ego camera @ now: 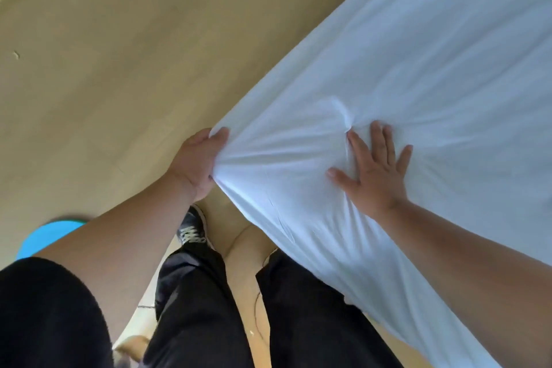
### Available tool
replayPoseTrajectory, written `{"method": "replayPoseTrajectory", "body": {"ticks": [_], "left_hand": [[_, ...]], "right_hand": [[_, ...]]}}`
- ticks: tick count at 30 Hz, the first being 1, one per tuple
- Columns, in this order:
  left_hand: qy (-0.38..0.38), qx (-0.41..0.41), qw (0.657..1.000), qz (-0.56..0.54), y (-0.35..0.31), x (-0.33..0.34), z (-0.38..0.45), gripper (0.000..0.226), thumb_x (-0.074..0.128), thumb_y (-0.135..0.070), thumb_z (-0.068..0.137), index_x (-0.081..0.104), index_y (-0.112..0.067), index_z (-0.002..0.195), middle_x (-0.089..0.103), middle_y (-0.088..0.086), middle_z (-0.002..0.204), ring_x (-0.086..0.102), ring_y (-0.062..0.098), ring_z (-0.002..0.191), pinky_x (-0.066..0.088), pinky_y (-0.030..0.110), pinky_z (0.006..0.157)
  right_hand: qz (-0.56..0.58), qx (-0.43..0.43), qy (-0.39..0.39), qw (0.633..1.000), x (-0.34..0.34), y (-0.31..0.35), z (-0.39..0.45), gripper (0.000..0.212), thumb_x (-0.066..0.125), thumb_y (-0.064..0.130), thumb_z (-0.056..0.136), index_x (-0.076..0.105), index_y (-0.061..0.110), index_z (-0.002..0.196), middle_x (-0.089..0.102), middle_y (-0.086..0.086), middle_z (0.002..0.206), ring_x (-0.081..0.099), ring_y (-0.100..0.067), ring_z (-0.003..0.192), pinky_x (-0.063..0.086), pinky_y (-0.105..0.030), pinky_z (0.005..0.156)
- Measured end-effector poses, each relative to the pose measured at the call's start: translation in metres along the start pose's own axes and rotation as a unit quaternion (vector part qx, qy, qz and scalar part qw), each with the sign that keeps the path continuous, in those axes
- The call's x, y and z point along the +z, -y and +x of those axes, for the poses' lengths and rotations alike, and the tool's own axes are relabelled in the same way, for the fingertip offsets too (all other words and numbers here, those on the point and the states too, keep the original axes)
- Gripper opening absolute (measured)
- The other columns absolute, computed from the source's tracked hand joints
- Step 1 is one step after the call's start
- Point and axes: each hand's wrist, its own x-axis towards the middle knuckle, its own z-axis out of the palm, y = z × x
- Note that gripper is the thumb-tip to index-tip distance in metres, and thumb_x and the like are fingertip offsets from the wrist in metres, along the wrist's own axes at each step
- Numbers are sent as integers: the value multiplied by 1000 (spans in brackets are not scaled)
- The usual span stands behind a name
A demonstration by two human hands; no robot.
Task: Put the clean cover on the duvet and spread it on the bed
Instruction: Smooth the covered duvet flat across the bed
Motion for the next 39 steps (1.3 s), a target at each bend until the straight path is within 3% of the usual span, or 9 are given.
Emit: {"method": "replayPoseTrajectory", "body": {"ticks": [4, 9, 15, 19, 22, 27, 30, 34, 39], "left_hand": [[78, 30, 981, 177, -15, -19, -7, 17, 68, -41, 89, 78, -28, 84, 73, 2, 85, 68, 19, 75, 53, 31, 71], [53, -8, 985, 163, -22, -68, 5, 10, 75, -26, 84, 78, -21, 76, 76, -6, 72, 71, 9, 59, 51, 17, 48], [-51, -9, 909, 413, 44, -39, 90, 30, 63, -45, 94, 63, -15, 86, 64, 6, 85, 60, 27, 76, 39, 32, 59], [-69, -20, 846, 529, 72, -12, 133, 36, 55, -45, 98, 57, -10, 103, 63, 15, 108, 56, 34, 93, 37, 34, 74], [-66, -63, 838, 538, 78, 5, 129, 40, 58, -36, 97, 51, -6, 124, 59, 19, 125, 58, 41, 111, 40, 36, 78], [-37, -67, 826, 558, 31, 19, 83, 62, 60, -26, 95, 35, -15, 150, 40, 14, 148, 52, 39, 123, 50, 47, 97], [-21, -40, 800, 599, -28, 13, 52, 54, 50, -23, 97, 39, -21, 150, 45, 8, 149, 55, 33, 121, 48, 37, 90], [-4, -92, 761, 642, -113, 3, -16, 42, 51, -31, 100, 52, -22, 140, 54, 7, 143, 53, 28, 127, 44, 32, 99], [-18, -66, 772, 632, -196, -4, -110, 26, 47, -32, 103, 59, -23, 125, 60, 5, 132, 59, 24, 116, 47, 31, 97]], "right_hand": [[66, 14, -57, 996, -25, 11, -20, 85, 25, 77, 83, 27, 36, 157, 11, -7, 170, 4, -22, 156, 1, -57, 124], [69, 1, -174, 982, -53, 26, -25, 64, 34, 65, 96, 29, 36, 153, 21, -5, 166, 15, -25, 154, 7, -58, 123], [-78, 81, -21, 993, -5, 27, 16, 85, 21, 77, 88, -4, 38, 160, -20, -3, 168, -25, -19, 153, -13, -57, 122], [-66, 78, -55, 993, 24, 19, 35, 86, 22, 80, 86, -7, 42, 157, -23, -2, 167, -31, -18, 150, -24, -53, 118], [-59, 68, -56, 994, 26, 14, 36, 85, 23, 80, 87, -8, 43, 157, -22, -2, 168, -31, -17, 150, -25, -53, 116], [-59, 73, 25, 995, 9, 16, 40, 87, 15, 80, 85, -19, 42, 156, -32, -1, 164, -37, -19, 148, -26, -55, 115], [-48, 74, 119, 989, -16, 19, 40, 93, 20, 83, 81, -22, 44, 154, -37, 0, 162, -39, -18, 146, -22, -57, 116], [8, 50, 224, 973, -95, 22, 32, 89, 50, 68, 91, 5, 37, 161, -14, 3, 170, -10, -18, 157, 5, -52, 125], [38, 27, 192, 980, -202, 40, -9, 69, 50, 51, 100, 31, 20, 158, 25, 1, 166, 26, -19, 152, 27, -40, 122]]}}
